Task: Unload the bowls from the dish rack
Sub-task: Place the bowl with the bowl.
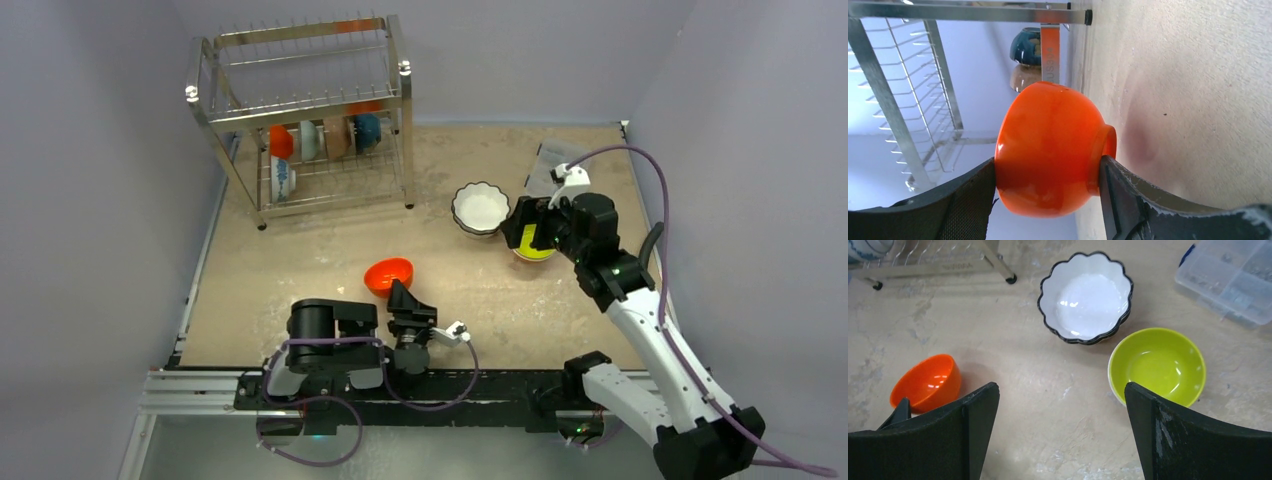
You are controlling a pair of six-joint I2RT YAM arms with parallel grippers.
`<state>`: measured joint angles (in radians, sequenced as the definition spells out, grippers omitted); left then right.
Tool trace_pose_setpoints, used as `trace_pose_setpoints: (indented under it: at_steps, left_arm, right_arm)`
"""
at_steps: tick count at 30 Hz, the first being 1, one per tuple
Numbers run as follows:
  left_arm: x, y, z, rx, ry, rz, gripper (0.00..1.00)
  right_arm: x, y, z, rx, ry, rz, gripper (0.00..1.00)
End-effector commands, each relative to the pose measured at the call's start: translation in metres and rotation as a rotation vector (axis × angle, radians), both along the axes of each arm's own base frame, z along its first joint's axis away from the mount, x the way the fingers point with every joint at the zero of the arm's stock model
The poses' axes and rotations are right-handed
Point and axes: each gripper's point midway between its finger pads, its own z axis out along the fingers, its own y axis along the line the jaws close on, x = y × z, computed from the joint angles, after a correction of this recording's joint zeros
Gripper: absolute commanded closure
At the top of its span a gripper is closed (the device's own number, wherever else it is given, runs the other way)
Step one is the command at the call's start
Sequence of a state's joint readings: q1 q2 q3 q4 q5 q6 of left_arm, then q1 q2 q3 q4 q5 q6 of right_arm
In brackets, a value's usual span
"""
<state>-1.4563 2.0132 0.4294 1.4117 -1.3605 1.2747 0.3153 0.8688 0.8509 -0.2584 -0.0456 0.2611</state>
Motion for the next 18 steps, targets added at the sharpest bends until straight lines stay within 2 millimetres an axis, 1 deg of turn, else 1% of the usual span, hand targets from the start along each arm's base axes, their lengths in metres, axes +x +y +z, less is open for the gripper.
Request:
trace_pose_setpoints:
  at_steps: [1, 4, 9, 14, 18]
  left_arm:
    - [-0.007, -0.017, 0.037, -0.293, -0.053, -0.047, 1.0]
    - [-0.013, -0.022, 0.042, -0.299, -0.053, -0.083, 1.0]
    - [-0.021, -0.033, 0.048, -0.285, -0.057, -0.134, 1.0]
    - [-0.028, -0.045, 0.05, -0.256, -0.064, -0.172, 1.0]
    - [-0.031, -0.053, 0.052, -0.246, -0.069, -0.194, 1.0]
  right_arm:
    - [-0.007, 0.025, 0.009, 0.062, 0.034, 0.125, 0.01]
    - [-0.008, 0.038, -0.001, 0.081, 0.085, 0.195, 0.01]
    - [-0.012, 0.066, -0.023, 0.129, 0.198, 0.334, 0.01]
    - [-0.013, 0.086, -0.041, 0.117, 0.276, 0.409, 0.01]
    - [-0.015, 0.109, -0.048, 0.095, 0.31, 0.487, 0.01]
